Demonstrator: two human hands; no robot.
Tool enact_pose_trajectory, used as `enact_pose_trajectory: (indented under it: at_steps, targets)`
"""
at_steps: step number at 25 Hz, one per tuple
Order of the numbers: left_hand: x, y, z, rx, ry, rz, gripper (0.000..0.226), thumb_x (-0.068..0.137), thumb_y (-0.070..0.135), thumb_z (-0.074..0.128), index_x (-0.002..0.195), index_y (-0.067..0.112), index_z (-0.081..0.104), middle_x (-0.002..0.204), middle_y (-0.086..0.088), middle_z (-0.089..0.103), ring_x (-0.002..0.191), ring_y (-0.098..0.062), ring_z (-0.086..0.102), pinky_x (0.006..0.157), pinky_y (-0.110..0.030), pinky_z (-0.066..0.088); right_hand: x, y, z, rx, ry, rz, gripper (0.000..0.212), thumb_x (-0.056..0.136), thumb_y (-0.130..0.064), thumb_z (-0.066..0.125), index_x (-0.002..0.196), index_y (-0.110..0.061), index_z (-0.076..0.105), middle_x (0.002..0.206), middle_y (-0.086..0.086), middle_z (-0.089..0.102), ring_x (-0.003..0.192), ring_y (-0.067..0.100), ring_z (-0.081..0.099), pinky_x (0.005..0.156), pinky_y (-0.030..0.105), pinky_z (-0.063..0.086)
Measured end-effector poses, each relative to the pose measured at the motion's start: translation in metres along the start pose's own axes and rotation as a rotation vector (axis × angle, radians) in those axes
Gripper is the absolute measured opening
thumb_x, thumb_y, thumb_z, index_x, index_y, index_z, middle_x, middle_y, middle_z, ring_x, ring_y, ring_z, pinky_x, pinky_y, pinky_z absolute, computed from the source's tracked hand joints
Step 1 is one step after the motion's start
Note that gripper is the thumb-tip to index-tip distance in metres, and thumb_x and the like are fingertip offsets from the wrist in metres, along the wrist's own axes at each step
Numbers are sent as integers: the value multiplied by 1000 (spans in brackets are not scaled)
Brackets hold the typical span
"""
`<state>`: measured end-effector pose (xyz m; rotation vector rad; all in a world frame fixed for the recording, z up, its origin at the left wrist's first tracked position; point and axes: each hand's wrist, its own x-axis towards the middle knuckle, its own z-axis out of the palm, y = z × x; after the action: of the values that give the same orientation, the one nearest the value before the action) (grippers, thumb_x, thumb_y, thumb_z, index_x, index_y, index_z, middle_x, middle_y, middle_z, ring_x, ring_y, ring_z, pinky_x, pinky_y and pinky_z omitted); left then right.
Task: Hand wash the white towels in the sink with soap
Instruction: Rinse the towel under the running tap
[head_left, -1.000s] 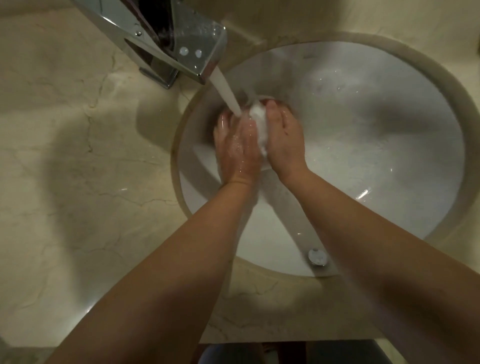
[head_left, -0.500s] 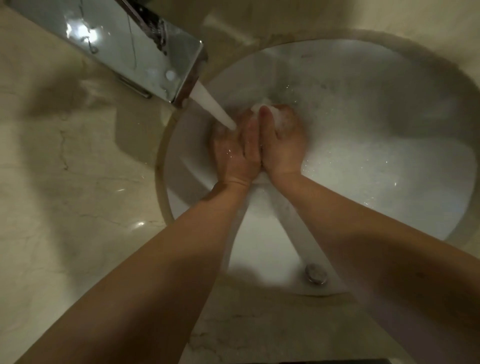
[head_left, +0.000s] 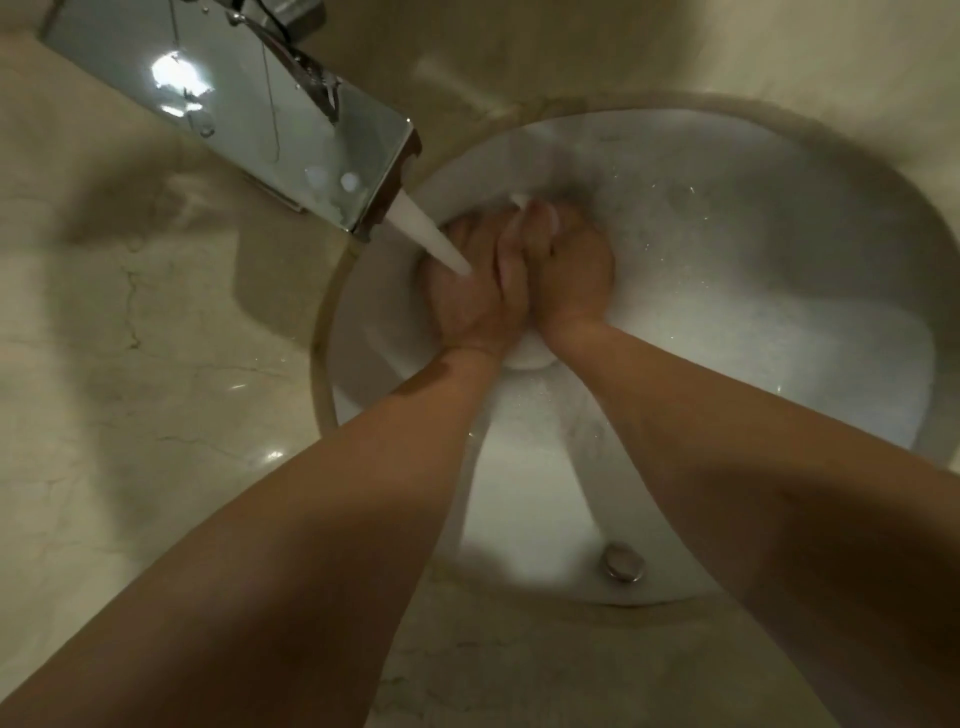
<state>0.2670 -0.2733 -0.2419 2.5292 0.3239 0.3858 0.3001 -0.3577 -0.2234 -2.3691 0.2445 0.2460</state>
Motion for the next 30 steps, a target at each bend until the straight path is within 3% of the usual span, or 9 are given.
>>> enact_pose_trajectory:
  at_steps: [3,8,11,13,16,19,22,27,30]
  targets:
    - [-9,8,-6,-85,13,-180,44,95,34,41,111,5,69,107,-14,70,101,-33,64,91,-41,49,-4,0,-4,0,-60,-2,38,104,-37,37,102,-11,66,98,9,71,91,26,64,68,26,33]
    - [-37,31,-27,-231,54,-725,87,76,71,57,130,3,56,131,-12,59,126,-27,50,109,-25,30,-11,-2,-7,110,-102,8,42,100,-43,39,111,-14,67,104,2,71,96,20,64,75,26,43]
    - [-20,30,-34,-438,-87,-854,68,78,71,62,122,20,67,119,5,68,120,-10,58,104,-21,39,-14,-4,-9,199,-69,66,45,97,-46,38,105,-13,68,96,1,71,90,19,65,77,32,50]
    - [-17,27,-44,-588,-141,-824,48,84,63,64,111,23,69,105,13,69,110,-4,62,97,-18,43,-17,-5,-14,306,-55,117,36,101,-40,41,97,-13,64,88,-1,68,83,17,64,75,31,50]
    - [-23,20,-50,-645,-137,-714,50,90,62,55,121,25,64,116,10,65,114,-5,60,103,-24,43,-24,-8,-21,457,-44,124,25,102,-29,44,93,-14,61,87,1,65,77,10,60,70,26,47]
    - [-20,23,-56,-661,-96,-706,25,94,53,57,109,33,61,97,21,64,95,10,59,90,-18,46,-21,-18,-27,525,-34,96,15,93,-19,49,81,-17,58,96,4,59,77,7,55,71,23,44]
    - [-14,25,-69,-578,-2,-626,14,91,45,66,95,33,60,84,24,64,82,17,59,79,-9,43,-16,-31,-36,581,-133,41,26,85,-17,43,100,-21,65,103,-2,66,92,9,62,84,25,50]
    - [-9,31,-70,-509,57,-486,62,77,55,71,119,11,64,116,0,67,109,-10,61,102,-23,45,-19,-40,-43,605,-162,82,27,90,-33,49,93,-15,69,102,9,68,89,12,62,81,26,50]
    - [-20,29,-68,-602,-52,-532,46,79,59,61,105,21,66,109,-3,64,102,-15,60,100,-33,48,-26,-24,-39,527,-107,87,22,85,-41,60,88,-19,59,97,4,64,88,14,61,81,32,51]
